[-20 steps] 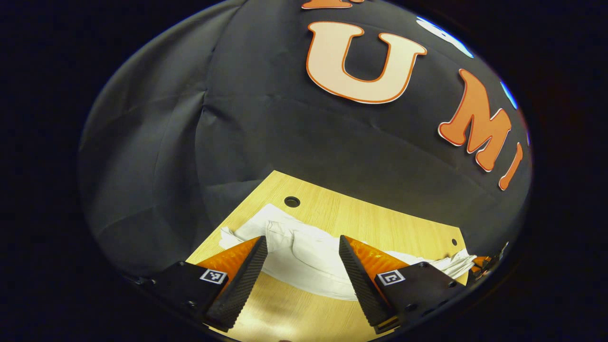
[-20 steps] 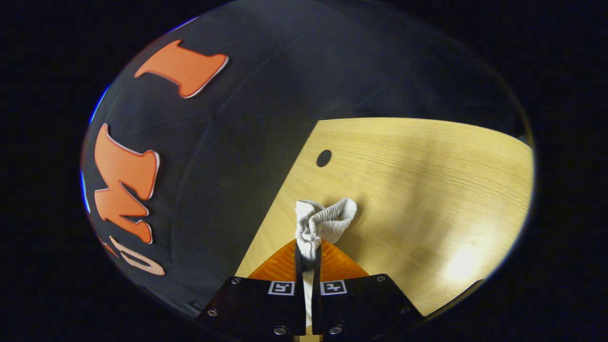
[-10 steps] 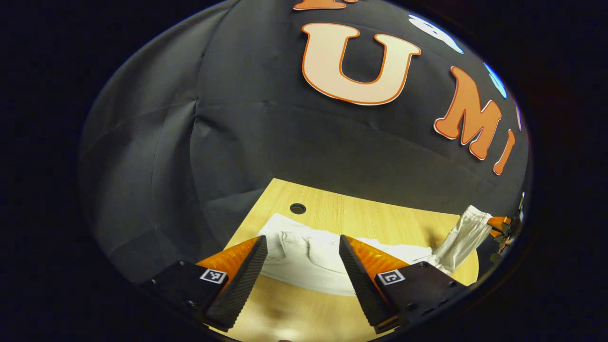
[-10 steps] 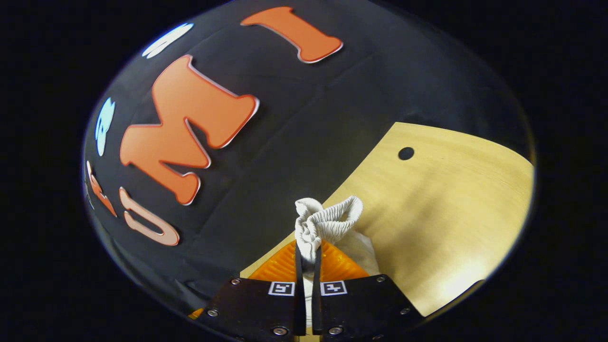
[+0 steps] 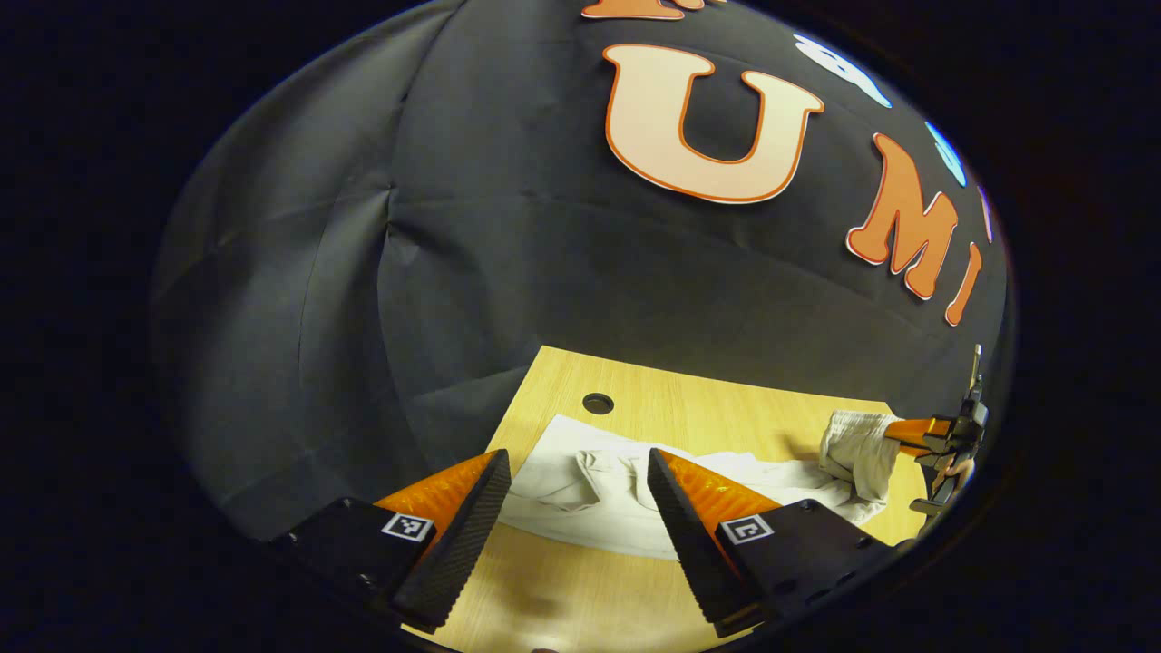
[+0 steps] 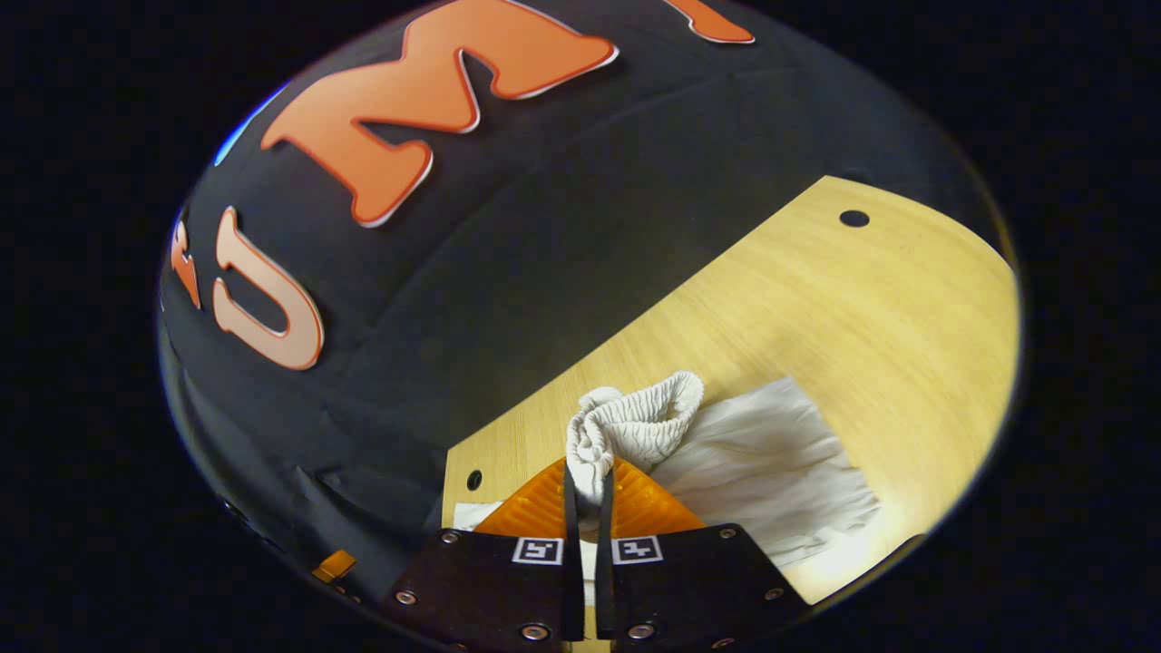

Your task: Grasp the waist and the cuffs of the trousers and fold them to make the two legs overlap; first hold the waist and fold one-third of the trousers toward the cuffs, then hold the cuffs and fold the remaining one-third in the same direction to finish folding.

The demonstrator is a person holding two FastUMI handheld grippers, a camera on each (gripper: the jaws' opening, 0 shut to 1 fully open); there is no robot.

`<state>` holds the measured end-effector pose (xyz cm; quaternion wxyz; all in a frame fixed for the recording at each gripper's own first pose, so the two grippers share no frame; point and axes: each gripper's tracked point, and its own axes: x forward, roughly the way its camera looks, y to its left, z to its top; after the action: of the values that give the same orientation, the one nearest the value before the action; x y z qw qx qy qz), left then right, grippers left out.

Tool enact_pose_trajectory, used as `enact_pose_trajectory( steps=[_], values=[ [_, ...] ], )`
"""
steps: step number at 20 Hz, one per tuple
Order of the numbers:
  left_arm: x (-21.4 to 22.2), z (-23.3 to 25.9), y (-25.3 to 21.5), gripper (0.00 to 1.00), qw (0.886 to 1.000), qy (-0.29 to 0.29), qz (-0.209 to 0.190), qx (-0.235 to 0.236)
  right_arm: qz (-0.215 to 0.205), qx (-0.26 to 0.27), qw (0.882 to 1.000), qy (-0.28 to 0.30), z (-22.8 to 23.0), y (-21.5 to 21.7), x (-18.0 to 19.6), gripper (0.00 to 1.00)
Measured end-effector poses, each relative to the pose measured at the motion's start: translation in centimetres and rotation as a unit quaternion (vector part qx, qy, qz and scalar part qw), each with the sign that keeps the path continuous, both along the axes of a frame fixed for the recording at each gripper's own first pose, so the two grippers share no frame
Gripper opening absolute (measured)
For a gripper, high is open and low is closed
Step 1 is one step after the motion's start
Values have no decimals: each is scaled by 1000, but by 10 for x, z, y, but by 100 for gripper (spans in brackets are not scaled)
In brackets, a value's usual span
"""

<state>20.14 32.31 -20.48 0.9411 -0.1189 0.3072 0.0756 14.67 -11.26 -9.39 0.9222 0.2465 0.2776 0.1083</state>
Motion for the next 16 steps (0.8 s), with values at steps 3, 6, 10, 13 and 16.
enact_pose_trajectory(
  steps=[3,6,10,13,16],
  values=[
    [-4,-7,15,99,1000,3,4,1,14,-48,998,25,-1,-6,-3,5],
    [-4,-13,28,99,1000,6,10,1,36,-72,994,71,-1,-9,-6,10],
    [-11,-16,35,100,1000,11,16,-8,69,-73,991,91,6,-17,-8,27],
    [-13,-20,36,99,1000,16,23,-11,92,-46,989,104,19,-27,-15,72],
    [-22,-21,37,100,999,20,36,-28,87,-43,990,99,22,-30,-20,98]
  ],
)
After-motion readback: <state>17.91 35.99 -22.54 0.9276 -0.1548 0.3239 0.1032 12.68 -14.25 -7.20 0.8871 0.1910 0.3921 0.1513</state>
